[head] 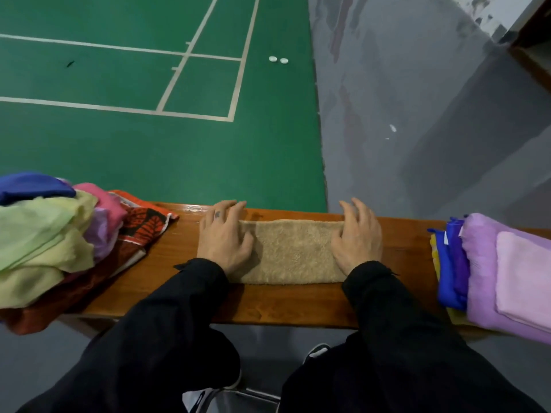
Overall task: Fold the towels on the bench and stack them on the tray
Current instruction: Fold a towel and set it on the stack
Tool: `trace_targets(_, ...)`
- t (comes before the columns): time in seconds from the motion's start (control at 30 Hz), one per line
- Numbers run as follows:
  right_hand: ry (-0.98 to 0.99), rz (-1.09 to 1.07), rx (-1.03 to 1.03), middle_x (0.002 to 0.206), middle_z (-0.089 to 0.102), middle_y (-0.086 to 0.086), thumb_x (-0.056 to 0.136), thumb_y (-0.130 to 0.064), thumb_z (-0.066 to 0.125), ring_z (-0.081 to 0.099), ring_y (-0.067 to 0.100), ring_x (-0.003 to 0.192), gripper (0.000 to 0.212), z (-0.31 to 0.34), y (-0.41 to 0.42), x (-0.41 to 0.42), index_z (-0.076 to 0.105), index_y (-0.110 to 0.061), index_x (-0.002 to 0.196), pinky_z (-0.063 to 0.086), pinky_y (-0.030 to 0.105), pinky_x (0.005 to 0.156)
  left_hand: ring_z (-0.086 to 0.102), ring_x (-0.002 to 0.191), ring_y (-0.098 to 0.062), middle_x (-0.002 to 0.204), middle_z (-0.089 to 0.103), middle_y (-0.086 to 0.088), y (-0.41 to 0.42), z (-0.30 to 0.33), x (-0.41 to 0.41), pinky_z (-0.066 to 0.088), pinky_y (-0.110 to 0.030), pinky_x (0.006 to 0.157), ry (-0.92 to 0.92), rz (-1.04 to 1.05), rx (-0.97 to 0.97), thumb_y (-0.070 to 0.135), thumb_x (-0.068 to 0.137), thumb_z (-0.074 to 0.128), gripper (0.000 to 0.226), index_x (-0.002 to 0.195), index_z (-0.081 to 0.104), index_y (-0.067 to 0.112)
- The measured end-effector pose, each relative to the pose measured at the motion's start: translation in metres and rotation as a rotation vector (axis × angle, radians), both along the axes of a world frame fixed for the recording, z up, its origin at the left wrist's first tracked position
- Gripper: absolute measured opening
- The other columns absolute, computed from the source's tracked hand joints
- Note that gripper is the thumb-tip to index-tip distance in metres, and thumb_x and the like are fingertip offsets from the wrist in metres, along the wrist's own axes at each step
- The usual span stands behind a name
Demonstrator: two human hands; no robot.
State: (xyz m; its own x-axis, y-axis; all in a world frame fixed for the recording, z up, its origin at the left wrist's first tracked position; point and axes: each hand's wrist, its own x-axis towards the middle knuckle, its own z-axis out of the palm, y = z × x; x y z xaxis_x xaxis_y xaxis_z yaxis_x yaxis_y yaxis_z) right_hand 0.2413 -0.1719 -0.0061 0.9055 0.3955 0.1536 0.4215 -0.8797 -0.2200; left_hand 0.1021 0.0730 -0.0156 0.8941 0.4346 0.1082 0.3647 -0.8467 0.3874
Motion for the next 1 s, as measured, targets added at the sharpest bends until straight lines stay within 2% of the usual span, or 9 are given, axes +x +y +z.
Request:
trace_targets(0.07, -0.113, 0.207, -0.025, 0.159, 0.040, 0.011, 0.095, -0.020, 0.056, 0.036, 0.029, 0.147, 0.056, -0.009, 0.002, -0.010, 0.046, -0.015, 0.149, 0.030, 0.048, 0.122, 0.035, 0.142, -0.027, 0.150, 0.045, -0.007, -0.018, -0.003, -0.007, 0.031, -0.055, 0.117, -0.072, -0.118, 0.119, 0.046, 0.091, 0.048, 0.057, 0.142, 0.047, 0.021)
trace_targets(0.13, -0.051, 0.392, -0.142, 0.165, 0.033, 0.008, 0.104, -0.036, 0.043, 0.028, 0.025, 0.152, 0.055, -0.023, 0.002, -0.023, 0.038, -0.020, 0.156, 0.019, 0.045, 0.127, 0.025, 0.151, -0.025, 0.160, 0.037, -0.006, -0.039, -0.015, -0.008, 0.020, -0.054, 0.123, 0.037, -0.227, 0.169, 0.056, 0.100, 0.036, 0.059, 0.150, 0.041, 0.026)
trace_targets(0.23, 0.087, 0.425, -0.261, 0.172, 0.014, 0.002, 0.107, -0.054, 0.019, 0.009, 0.020, 0.158, 0.063, -0.040, 0.000, -0.029, 0.017, -0.027, 0.164, 0.008, 0.044, 0.129, -0.005, 0.157, -0.024, 0.170, 0.001, -0.004, -0.056, -0.033, -0.005, 0.002, -0.053, 0.125, 0.251, -0.212, 0.206, 0.072, 0.098, 0.010, 0.075, 0.162, 0.011, 0.033)
trace_targets(0.37, 0.123, 0.433, -0.331, 0.172, -0.002, 0.002, 0.105, -0.061, 0.011, -0.005, 0.021, 0.159, 0.069, -0.037, -0.003, -0.035, 0.004, -0.027, 0.164, 0.003, 0.046, 0.129, -0.018, 0.155, -0.023, 0.169, -0.014, -0.003, -0.060, -0.033, -0.013, -0.004, -0.053, 0.125, 0.321, -0.237, 0.239, 0.073, 0.095, 0.000, 0.078, 0.162, -0.004, 0.033)
trace_targets(0.57, 0.142, 0.429, -0.343, 0.170, -0.012, 0.000, 0.103, -0.066, 0.008, -0.013, 0.020, 0.158, 0.071, -0.041, -0.027, -0.087, -0.002, -0.029, 0.164, -0.005, 0.046, 0.128, -0.007, 0.157, -0.025, 0.170, -0.001, -0.004, -0.080, -0.041, -0.065, 0.005, -0.054, 0.125, 0.272, -0.252, 0.209, 0.072, 0.100, 0.011, 0.076, 0.162, 0.015, 0.029)
trace_targets(0.67, 0.155, 0.437, -0.348, 0.168, -0.019, 0.000, 0.103, -0.067, 0.006, -0.018, 0.021, 0.157, 0.070, -0.035, -0.028, -0.093, -0.008, -0.033, 0.163, -0.010, 0.047, 0.127, -0.013, 0.156, -0.023, 0.170, -0.009, -0.003, -0.078, -0.028, -0.076, -0.003, -0.050, 0.126, 0.244, -0.162, 0.144, 0.075, 0.098, 0.017, 0.080, 0.163, 0.003, 0.030)
trace_targets(0.73, 0.105, 0.401, -0.247, 0.170, -0.012, 0.003, 0.104, -0.066, 0.009, -0.014, 0.022, 0.158, 0.067, -0.033, -0.034, -0.094, -0.003, -0.035, 0.162, -0.009, 0.047, 0.126, 0.005, 0.155, -0.030, 0.169, 0.009, -0.009, -0.070, -0.017, -0.084, 0.010, -0.049, 0.123, 0.186, 0.121, 0.000, 0.074, 0.096, 0.034, 0.083, 0.160, 0.016, 0.026)
trace_targets(0.83, 0.076, 0.228, 0.072, 0.171, 0.009, 0.002, 0.105, -0.061, 0.015, 0.001, 0.018, 0.159, 0.062, -0.033, -0.050, -0.096, 0.016, -0.035, 0.161, 0.000, 0.045, 0.128, 0.032, 0.134, -0.040, 0.146, 0.039, -0.018, -0.057, -0.010, -0.099, 0.031, -0.055, 0.110, 0.158, 0.491, -0.138, 0.067, 0.089, 0.055, 0.069, 0.132, 0.047, 0.014)
trace_targets(1.0, 0.235, 0.143, 0.287, 0.170, 0.015, -0.006, 0.100, -0.070, 0.023, 0.011, 0.011, 0.157, 0.070, -0.040, -0.069, -0.105, 0.020, -0.035, 0.161, 0.014, 0.045, 0.127, 0.044, 0.121, -0.036, 0.131, 0.050, -0.014, -0.058, -0.006, -0.092, 0.040, -0.047, 0.098, 0.329, 0.340, -0.025, 0.051, 0.098, 0.051, 0.044, 0.116, 0.058, 0.012)
